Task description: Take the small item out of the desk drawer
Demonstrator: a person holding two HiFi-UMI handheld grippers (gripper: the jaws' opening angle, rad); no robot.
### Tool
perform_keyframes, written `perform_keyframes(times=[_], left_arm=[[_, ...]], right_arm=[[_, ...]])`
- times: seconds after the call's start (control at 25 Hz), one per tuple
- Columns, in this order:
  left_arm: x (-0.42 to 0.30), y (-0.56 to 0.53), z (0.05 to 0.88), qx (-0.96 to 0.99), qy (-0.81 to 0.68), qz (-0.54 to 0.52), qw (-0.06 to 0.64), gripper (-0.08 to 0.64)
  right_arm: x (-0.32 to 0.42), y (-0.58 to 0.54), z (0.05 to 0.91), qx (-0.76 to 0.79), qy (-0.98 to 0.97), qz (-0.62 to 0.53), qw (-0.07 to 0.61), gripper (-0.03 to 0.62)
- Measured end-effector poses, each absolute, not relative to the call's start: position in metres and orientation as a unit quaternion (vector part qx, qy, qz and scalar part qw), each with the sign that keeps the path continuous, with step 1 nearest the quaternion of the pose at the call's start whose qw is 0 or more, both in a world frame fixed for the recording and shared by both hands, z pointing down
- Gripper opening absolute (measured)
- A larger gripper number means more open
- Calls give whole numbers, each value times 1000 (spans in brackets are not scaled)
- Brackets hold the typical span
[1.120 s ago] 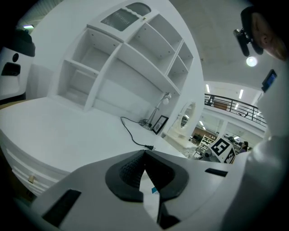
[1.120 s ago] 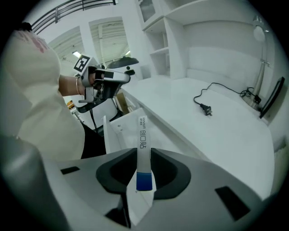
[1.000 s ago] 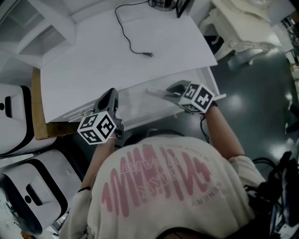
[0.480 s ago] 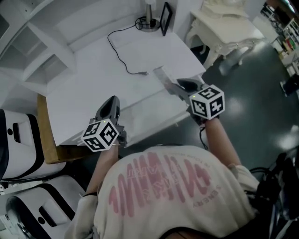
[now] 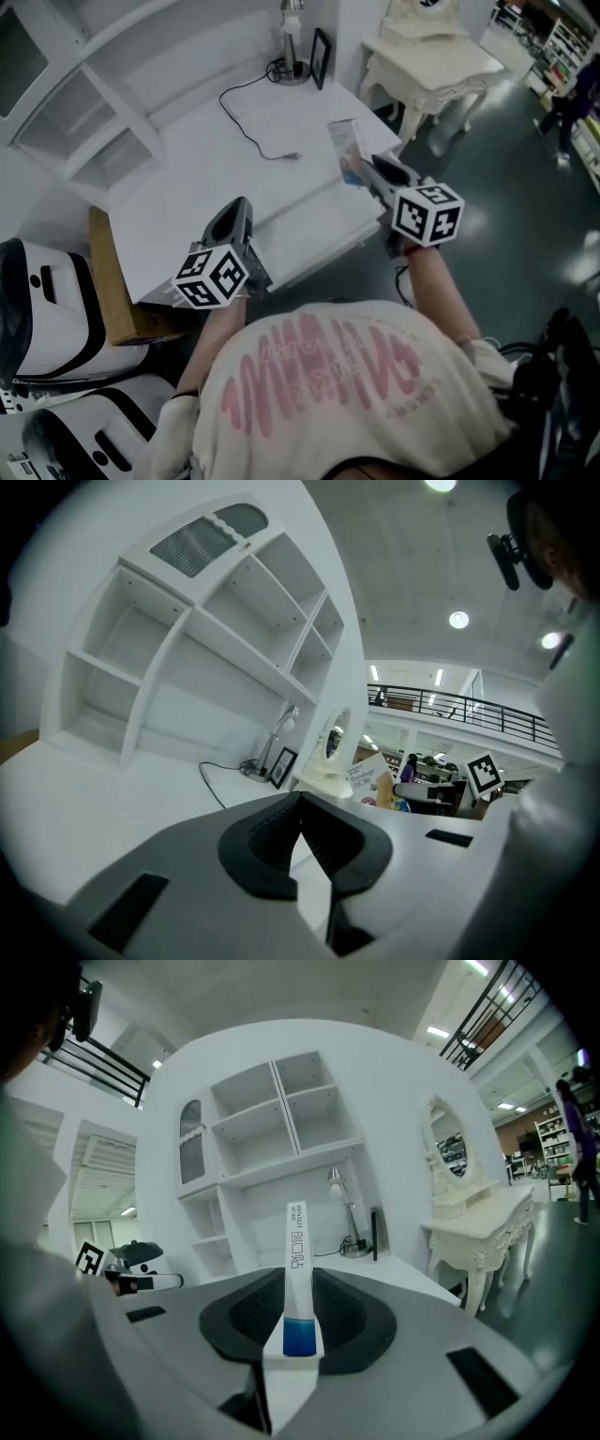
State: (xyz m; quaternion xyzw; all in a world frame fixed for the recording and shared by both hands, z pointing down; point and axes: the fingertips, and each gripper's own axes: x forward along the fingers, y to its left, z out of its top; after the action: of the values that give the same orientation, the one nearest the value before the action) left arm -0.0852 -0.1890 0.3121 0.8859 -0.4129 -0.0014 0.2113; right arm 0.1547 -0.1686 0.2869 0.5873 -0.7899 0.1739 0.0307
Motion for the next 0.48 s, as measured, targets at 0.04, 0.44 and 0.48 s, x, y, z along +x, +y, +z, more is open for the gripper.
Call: perform_keyframes(times=[0.04,0.44,0.48], left_arm=[[-89,-185,310,887,-411,-2,211,29],[-97,-125,305,896,-392,-6,208,29],[-97,-119,306,896,-391,-7,210,29]], right_arm=[[154,-162,283,593,-786,172,23,101],[142,-83,268,618,-763,183,-40,101],[142,-75,270,622,-760,184,-41,102]])
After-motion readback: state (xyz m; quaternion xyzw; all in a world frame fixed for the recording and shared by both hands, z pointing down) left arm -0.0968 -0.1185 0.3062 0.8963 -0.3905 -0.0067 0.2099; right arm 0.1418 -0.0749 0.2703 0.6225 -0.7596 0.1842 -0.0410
